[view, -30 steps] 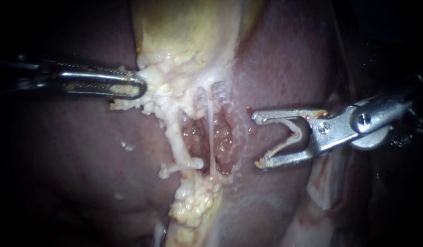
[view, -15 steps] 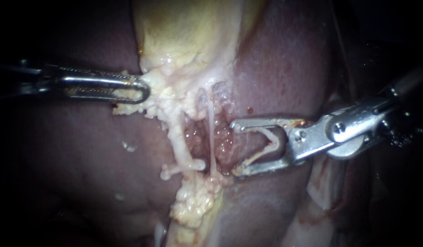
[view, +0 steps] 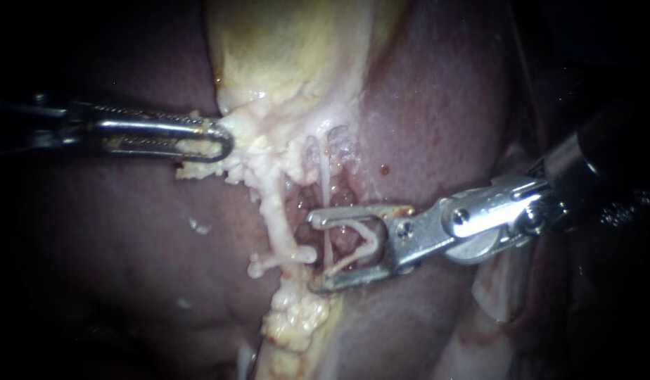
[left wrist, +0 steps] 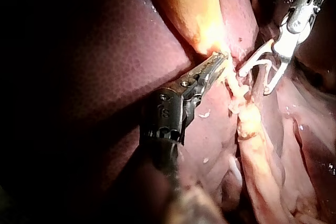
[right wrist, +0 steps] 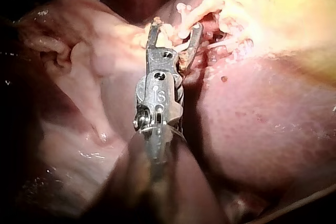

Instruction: Clipping second clip left tube

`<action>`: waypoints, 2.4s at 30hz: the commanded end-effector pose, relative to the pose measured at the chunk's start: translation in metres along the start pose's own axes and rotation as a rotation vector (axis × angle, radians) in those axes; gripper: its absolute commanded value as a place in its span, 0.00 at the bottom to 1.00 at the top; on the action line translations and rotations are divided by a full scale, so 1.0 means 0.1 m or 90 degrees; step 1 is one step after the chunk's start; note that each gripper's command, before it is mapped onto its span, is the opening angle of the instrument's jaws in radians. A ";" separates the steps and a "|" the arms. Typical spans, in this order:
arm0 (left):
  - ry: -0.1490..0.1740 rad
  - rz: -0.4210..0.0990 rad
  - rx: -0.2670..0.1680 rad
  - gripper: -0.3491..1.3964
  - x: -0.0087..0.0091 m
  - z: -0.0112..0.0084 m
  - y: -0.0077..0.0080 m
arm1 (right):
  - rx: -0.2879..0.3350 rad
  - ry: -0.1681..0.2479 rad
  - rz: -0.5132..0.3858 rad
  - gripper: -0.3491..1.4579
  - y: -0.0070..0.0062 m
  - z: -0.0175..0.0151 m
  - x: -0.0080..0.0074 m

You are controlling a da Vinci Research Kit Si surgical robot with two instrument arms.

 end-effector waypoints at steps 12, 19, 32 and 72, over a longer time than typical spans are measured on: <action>0.000 0.000 0.000 0.00 -0.001 0.000 0.001 | 0.031 0.024 0.021 0.46 0.008 0.029 0.003; 0.000 0.000 0.003 0.00 -0.001 0.001 0.002 | 0.036 0.038 0.037 0.46 0.014 0.042 0.003; 0.001 0.000 0.003 0.00 0.000 0.001 0.005 | 0.029 0.036 0.056 0.46 0.032 0.043 -0.009; 0.000 0.000 0.001 0.00 -0.001 0.002 0.006 | 0.131 0.125 0.129 0.44 0.019 0.088 -0.009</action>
